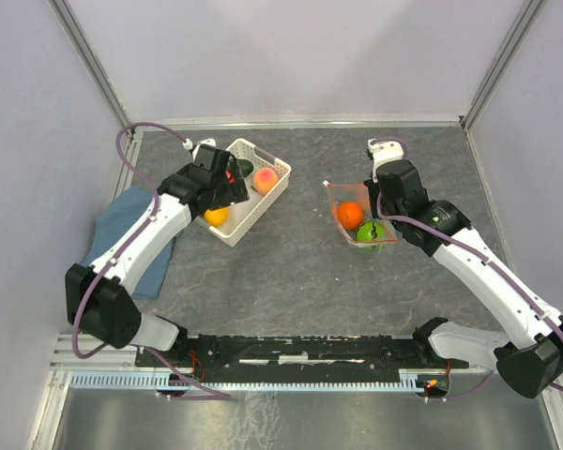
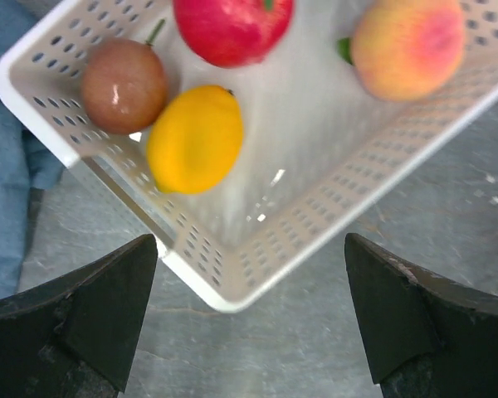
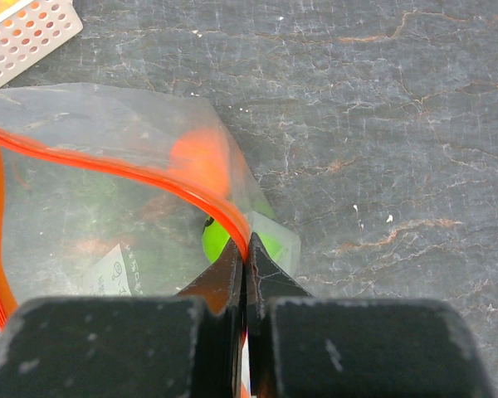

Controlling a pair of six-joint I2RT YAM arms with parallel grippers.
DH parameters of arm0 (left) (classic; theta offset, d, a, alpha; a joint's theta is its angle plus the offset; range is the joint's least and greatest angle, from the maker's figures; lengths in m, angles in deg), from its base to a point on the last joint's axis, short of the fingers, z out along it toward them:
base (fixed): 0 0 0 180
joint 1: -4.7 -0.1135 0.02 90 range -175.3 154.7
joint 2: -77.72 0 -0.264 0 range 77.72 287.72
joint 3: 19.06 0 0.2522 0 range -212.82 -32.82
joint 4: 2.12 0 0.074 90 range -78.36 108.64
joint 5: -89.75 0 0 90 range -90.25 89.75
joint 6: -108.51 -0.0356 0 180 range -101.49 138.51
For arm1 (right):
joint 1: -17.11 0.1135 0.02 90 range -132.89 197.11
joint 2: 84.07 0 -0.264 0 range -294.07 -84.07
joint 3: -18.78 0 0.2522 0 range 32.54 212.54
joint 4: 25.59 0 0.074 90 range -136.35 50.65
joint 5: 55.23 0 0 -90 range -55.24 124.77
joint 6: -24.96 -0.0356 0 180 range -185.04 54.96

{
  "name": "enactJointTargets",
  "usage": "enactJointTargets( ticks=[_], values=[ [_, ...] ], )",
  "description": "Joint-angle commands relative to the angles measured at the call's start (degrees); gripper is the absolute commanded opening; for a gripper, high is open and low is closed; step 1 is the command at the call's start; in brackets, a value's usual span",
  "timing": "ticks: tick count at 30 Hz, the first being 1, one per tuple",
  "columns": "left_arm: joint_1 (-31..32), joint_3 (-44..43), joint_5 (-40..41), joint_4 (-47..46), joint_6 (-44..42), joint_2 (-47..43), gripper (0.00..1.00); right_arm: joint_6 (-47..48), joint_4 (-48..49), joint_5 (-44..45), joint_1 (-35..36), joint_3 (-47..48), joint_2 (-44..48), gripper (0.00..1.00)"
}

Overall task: Place the food in the zip-top bag and seal the zipper
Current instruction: Pick up the fake fruit from the bin.

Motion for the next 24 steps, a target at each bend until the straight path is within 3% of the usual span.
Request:
enactJointTargets(
  ticks=[1,11,24],
  values=[
    [-3.6,-5.5,-0.5,2.5,-6.1,7.0,1.0,0.7,2.9,0.1,-0.1,-0.1,2.3,0.01],
    [-6.2,-13.0,-1.0,6.7,-10.0,18.1,0.97,1.0,3.5,0.4,-0.2,-0.5,4.4,0.01],
    [-7.8,-13.7,-2.5,5.6,-14.4,25.7,0.92,1.0,3.7,0.0,-0.2,-1.0,3.6,0.01]
  ],
)
